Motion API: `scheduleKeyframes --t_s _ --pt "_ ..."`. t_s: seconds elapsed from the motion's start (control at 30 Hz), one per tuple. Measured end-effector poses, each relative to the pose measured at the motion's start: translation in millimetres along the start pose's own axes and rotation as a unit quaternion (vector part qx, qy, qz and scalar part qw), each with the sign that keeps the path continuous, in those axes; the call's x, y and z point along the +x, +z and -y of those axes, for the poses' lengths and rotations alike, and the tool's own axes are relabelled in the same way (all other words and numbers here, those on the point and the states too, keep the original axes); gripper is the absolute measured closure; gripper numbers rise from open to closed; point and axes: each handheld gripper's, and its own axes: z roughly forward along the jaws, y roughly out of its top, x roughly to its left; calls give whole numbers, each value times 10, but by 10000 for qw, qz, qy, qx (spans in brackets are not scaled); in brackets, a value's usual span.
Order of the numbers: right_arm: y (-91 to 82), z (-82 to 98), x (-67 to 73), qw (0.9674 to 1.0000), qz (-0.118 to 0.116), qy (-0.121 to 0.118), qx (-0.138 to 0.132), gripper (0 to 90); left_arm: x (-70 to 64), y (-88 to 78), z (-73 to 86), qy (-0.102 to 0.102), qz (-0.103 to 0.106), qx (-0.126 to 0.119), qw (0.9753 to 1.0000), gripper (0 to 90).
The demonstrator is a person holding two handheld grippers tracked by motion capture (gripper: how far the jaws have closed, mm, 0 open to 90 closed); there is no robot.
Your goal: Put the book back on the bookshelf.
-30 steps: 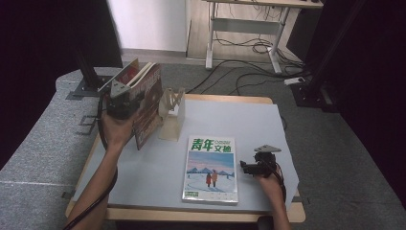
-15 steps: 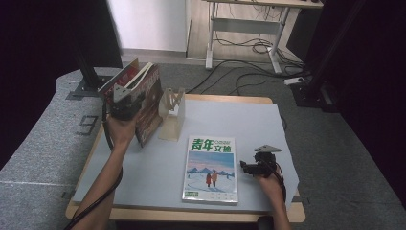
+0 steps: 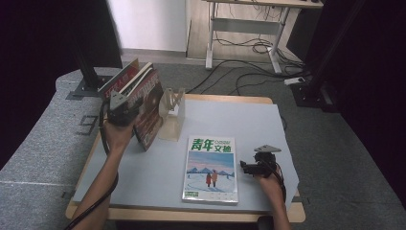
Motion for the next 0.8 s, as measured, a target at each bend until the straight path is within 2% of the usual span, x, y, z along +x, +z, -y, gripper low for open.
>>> scheduleKeyframes --t_s 0.13,0.3,0.43,0.57,0.6,0.67,0.73,0.77,0.8 --pt "1 0 0 10000 -1 2 -6 96 32 -49 -13 -14 22 131 9999 757" --pt "1 0 1 10000 -1 3 -5 96 57 -75 -10 -217 238 394 9987 697" --pt "1 0 1 10000 0 2 -5 96 40 -58 45 -185 242 599 9977 690" --pt "1 1 -1 10000 -2 -7 -7 96 29 -31 105 -121 101 807 9966 748" --pt "2 1 -1 10000 -1 -7 -7 96 30 -30 107 -145 87 823 9965 790" --pt "2 1 -1 10000 -2 -6 -6 96 38 -29 93 -311 135 857 9957 809" --pt "2 1 0 10000 -2 -5 -6 96 31 -26 85 -395 165 821 9957 830" --pt "2 1 -1 10000 -2 -6 -6 96 17 -24 83 -378 136 787 9961 841" --pt "1 1 -1 10000 -2 -6 -6 96 -6 -23 77 -268 59 763 9967 842"
